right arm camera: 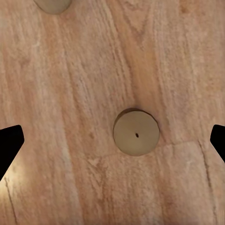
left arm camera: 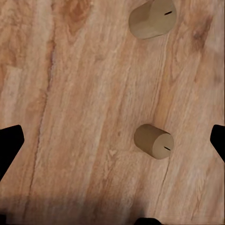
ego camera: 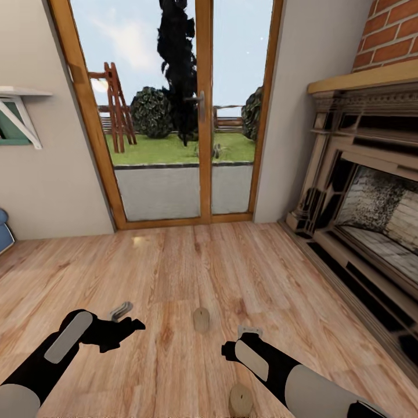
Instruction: Place each of the two pumpkins and all three candles from the living room inside a cabinet in the living room (use any cabinet), then make sure every cabinet is closed, and position the cauldron so it is next to a table in the living room.
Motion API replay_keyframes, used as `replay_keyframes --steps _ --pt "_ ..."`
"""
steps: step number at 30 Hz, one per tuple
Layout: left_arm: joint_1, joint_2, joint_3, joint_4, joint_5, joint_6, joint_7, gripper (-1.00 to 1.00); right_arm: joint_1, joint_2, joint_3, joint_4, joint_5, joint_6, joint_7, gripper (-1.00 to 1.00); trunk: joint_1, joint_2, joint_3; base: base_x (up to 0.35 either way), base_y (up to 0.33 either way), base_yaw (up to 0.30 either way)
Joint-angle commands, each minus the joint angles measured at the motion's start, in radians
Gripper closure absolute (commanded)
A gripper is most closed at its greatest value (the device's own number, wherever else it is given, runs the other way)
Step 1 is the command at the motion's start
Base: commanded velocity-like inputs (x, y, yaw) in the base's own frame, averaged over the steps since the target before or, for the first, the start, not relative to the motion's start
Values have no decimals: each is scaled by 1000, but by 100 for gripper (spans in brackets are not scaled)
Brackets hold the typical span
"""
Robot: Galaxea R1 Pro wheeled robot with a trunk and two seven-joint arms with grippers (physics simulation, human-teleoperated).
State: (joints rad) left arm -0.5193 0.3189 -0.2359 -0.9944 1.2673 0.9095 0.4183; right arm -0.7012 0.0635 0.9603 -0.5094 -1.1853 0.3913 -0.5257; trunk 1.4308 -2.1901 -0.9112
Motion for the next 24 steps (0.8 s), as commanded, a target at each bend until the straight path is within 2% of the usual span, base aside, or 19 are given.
replay_keyframes --steps 1,5,10,12,15,19,21,24 --pt "-1 5 0 -2 47 6 10 -100 -1 -1 6 -1 -5 2 -7 -100 4 -8 -4 0 0 0" --pt "-1 17 2 -3 101 42 8 -100 -1 -1 6 -1 -5 1 -7 -100 19 -36 -17 0 0 0" --pt "-1 20 3 2 163 53 2 -100 -1 -1 6 -1 4 1 -7 -100 38 -71 -32 0 0 0" --pt "-1 21 4 1 193 57 -14 -100 -1 -1 6 -1 17 1 -7 -100 46 -85 -39 0 0 0" --pt "-1 30 9 5 212 73 -59 -100 -1 -1 5 -1 27 1 -7 -100 57 -106 -48 0 0 0" --pt "0 87 25 14 246 80 -197 -100 -1 -1 6 -1 31 0 -7 -100 73 -134 -61 0 0 0" --pt "1 117 28 43 262 81 -298 -100 -1 -1 5 -2 32 0 -6 -100 80 -148 -67 0 0 0" --pt "2 138 29 85 269 82 -398 -100 -1 -1 5 -3 34 0 -6 -100 92 -169 -76 0 0 0"
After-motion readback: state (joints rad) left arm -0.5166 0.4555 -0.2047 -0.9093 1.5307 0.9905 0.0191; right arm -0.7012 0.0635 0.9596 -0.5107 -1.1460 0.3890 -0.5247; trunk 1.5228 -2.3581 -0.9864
